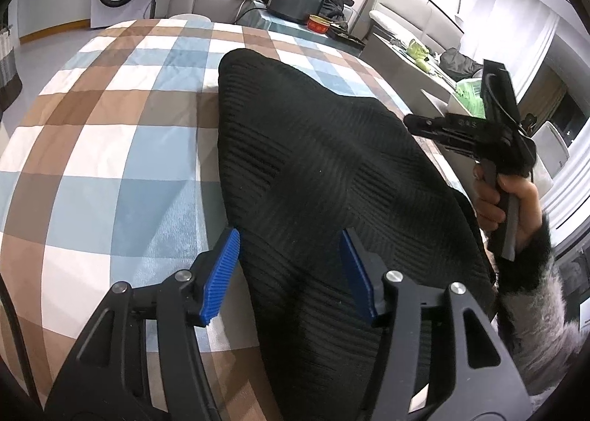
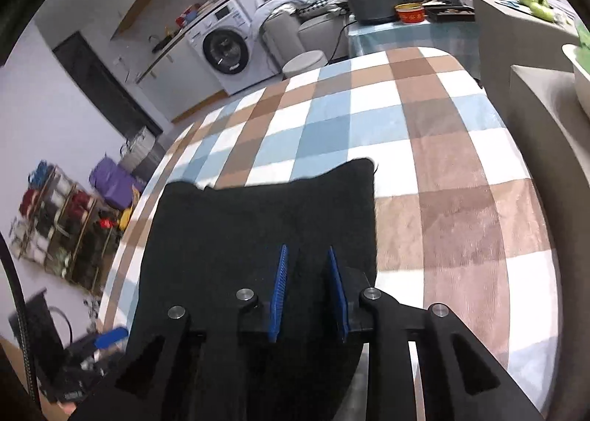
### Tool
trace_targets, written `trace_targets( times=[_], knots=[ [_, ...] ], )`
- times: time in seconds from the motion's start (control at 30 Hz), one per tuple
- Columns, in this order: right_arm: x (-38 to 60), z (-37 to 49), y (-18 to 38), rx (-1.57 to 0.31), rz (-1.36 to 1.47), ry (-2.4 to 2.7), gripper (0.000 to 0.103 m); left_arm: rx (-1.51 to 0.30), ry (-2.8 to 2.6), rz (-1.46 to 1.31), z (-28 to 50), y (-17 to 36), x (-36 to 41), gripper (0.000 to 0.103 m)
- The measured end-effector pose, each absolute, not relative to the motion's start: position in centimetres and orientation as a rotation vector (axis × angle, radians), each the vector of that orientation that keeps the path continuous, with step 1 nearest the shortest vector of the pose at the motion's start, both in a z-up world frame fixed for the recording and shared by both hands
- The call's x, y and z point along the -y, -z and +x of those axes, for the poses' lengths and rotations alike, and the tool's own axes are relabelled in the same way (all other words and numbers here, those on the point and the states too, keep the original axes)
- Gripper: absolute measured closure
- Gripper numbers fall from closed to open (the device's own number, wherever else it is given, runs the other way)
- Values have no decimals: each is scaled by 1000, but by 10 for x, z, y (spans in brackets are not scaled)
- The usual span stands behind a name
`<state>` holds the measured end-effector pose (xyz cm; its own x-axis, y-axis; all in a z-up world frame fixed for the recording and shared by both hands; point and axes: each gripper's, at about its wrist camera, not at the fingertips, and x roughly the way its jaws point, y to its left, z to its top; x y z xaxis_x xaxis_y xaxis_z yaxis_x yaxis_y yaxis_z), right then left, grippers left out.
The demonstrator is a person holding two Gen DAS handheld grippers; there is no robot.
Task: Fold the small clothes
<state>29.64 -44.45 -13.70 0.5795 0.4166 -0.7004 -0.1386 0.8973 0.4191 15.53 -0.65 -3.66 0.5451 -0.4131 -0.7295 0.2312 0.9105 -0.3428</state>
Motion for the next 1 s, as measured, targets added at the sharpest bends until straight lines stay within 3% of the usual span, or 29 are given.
trace_targets(
  times=[0.4,0.47,0.67,0.9,1.0],
  knots=[
    [414,306,151,-962,194,-407,79,-943,378,-229,158,44,3,50],
    [413,307,152,-951,196,-397,98,-937,379,-224,156,42,5,50],
    [414,282,99,-683,181,-439,99,-923,379,-222,156,39,5,50],
    [408,301,116,-723,44,-267,99,-926,380,-216,154,39,7,50],
    [411,319,147,-851,-29,-130,96,-921,379,-217,154,37,6,50]
  ],
)
